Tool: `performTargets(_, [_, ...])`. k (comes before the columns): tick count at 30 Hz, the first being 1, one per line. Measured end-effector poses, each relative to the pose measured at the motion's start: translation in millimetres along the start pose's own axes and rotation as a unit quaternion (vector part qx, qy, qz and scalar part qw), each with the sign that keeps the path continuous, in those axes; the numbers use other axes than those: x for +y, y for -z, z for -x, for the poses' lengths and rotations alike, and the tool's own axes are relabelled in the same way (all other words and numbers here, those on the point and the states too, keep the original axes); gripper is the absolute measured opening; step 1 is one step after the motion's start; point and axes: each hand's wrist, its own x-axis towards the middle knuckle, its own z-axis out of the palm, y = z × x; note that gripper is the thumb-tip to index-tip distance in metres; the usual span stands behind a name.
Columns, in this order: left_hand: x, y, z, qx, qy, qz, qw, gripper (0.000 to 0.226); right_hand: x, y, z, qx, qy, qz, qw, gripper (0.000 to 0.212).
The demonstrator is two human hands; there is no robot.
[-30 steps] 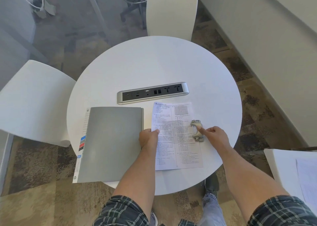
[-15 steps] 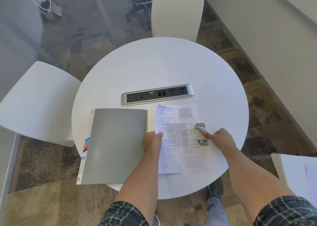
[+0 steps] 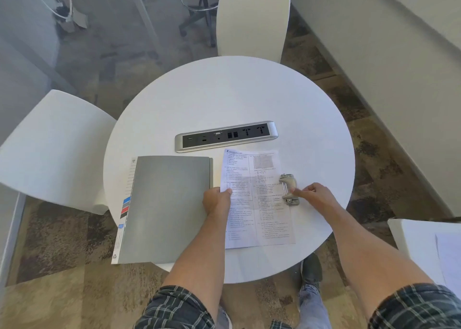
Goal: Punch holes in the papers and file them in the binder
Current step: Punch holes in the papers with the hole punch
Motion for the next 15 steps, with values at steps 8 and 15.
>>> performTargets(8, [17.3, 29.5, 12.4, 0.035, -0.048, -0.006, 0.998, 0.011, 2.0, -4.4, 8.3, 0.048, 0.013, -0.036, 0.998, 0.054])
performTargets(15, [11.6, 45.0, 19.1, 0.033, -0.050, 0.018, 0.998, 0.017, -28.2, 0.4, 22.0, 0.119, -0.051, 0.119, 0.984, 0.038])
